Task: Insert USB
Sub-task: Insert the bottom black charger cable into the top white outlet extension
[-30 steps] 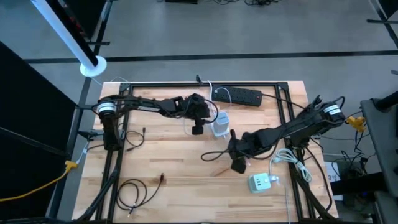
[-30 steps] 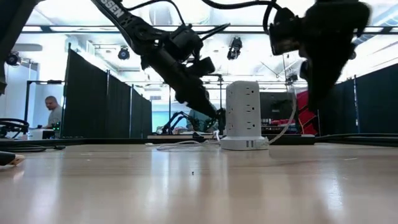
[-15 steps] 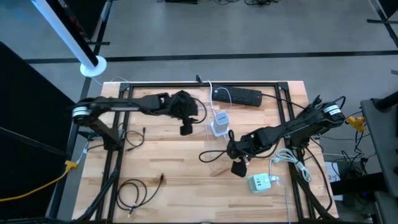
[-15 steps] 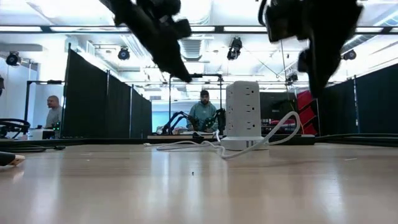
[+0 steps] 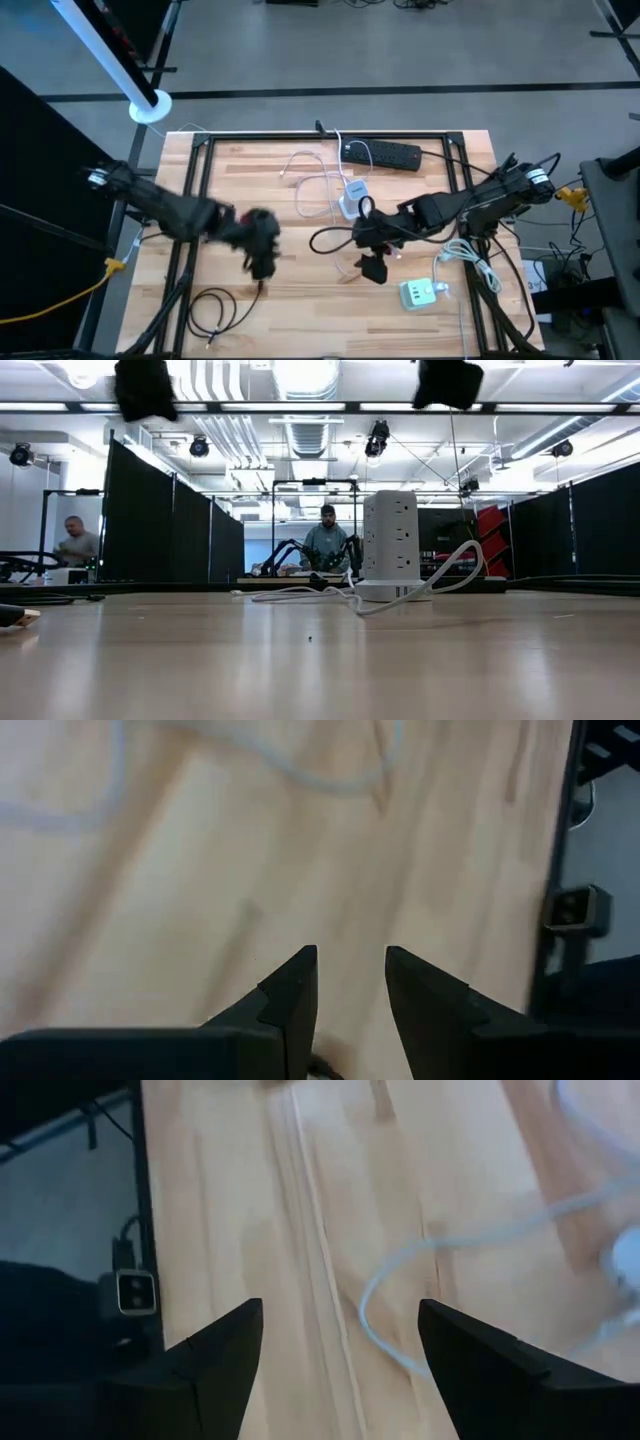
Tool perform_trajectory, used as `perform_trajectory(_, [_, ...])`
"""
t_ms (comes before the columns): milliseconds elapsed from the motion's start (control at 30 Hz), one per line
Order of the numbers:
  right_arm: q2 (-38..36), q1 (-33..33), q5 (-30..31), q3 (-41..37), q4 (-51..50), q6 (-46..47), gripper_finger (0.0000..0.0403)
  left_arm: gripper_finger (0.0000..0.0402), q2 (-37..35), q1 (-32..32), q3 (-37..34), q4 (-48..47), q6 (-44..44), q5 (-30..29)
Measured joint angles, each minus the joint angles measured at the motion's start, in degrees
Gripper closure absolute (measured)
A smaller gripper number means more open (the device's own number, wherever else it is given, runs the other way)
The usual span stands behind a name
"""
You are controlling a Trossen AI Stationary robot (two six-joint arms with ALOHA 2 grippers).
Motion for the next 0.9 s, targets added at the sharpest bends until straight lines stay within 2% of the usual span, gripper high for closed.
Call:
perform_trajectory(133, [0.09, 0.70, 0.48, -0.02, 1.31, -0.86, 0.0175, 0.0292, 3.69, -9.10, -0.77, -0.22, -14.94, -4.86])
perform_trajectory(267, [0.46, 1.93, 2.82, -0.03, 1.22, -0.89, 0.0183, 0.0291, 9.11, -13.22, -0.77, 0.83, -19.38, -6.67])
perform_trajectory(433, [0.46, 4.13, 6.28, -0.04, 1.24, -0.82, 0.0184, 0.0262, 16.24, -13.43, -0.77, 0.87, -19.79, -4.86])
perform_trajectory(600, [0.46, 6.28, 8.03, -0.07, 1.13, 0.36, 0.0175, 0.0192, 20.97, -13.06, -0.77, 0.34, -22.43, -1.98])
perform_trajectory(733, [0.46, 7.65, 11.43, -0.15, 1.00, 1.29, 0.0171, 0.0139, 23.22, -12.47, -0.77, -2.97, -29.94, 0.38])
perform_trajectory(900, [0.46, 8.34, 15.95, -0.15, 1.02, 1.26, 0.0179, 0.0126, 26.50, -11.30, -0.79, -5.83, -36.96, 1.32])
